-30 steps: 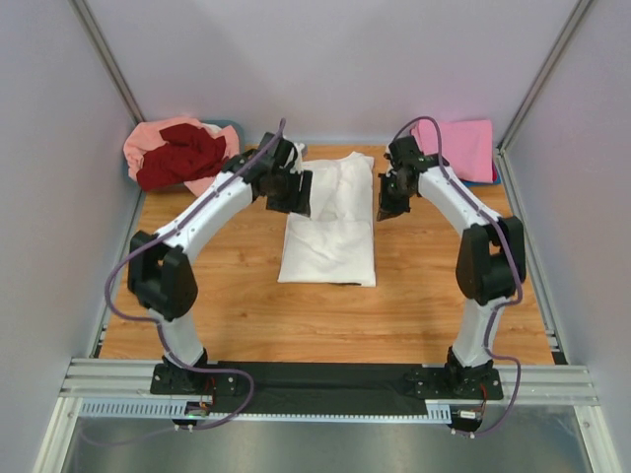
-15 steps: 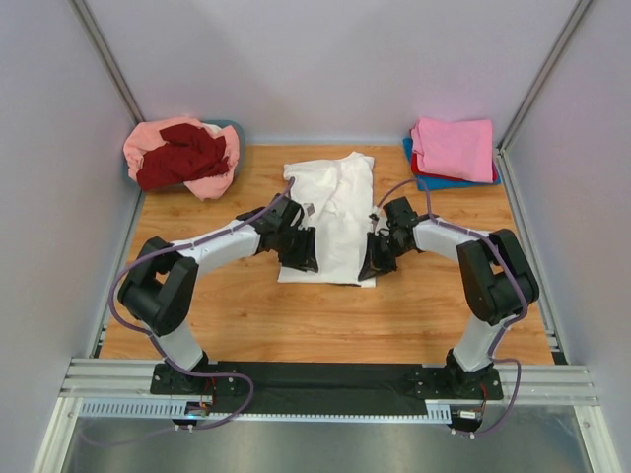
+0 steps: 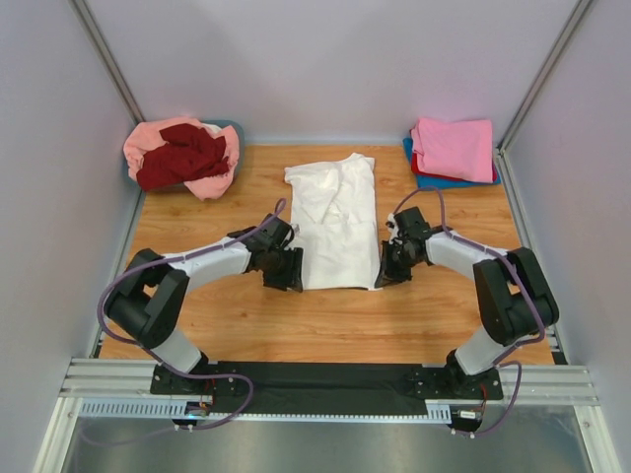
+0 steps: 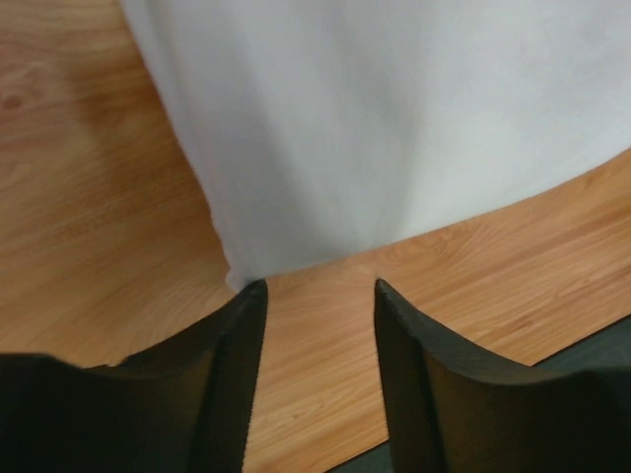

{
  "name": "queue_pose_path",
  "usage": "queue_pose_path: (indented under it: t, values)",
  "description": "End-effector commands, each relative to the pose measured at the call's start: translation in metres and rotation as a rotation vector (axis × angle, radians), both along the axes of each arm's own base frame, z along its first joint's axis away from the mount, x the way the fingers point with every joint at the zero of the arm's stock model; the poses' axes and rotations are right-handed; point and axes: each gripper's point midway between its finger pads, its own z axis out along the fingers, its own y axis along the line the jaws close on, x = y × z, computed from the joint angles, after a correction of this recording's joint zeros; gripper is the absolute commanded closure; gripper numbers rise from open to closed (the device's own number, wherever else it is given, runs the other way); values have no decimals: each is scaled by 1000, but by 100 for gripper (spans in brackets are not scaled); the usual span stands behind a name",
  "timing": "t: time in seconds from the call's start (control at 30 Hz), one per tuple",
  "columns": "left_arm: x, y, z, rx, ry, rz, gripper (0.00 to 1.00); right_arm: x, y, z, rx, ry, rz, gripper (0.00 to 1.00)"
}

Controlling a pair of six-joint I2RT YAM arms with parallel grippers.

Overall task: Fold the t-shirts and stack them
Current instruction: Fold the tshirt

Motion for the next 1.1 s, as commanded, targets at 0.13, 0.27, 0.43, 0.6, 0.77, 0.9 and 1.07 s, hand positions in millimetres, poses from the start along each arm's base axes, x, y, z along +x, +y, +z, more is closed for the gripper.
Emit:
queue_pose_path:
  t: [0.13,0.27,0.43,0.6,0.77,0.9,1.07]
  values:
    - [17,23,83,35,-231,68,1,13,-37,77,-154,-199,-83,49]
    - [8,18,98,-93,-270,118,0,6,-45,103,-144,-279,-129,26]
    - [-6,17,64,-117,-201,138,18,-13,-35,80,-59,-235,-146,29]
    - [-5,12,54,-168,-221,156,44,-14,-30,59,-29,-211,-157,37]
    - [-1,15,42,-123,-220,149,38,-6,-27,37,-35,-178,-163,41]
    - [1,15,31,-105,-203,151,32,2,-21,15,-28,-129,-155,45]
    - [3,16,19,-82,-189,154,32,7,-18,1,-30,-105,-154,48]
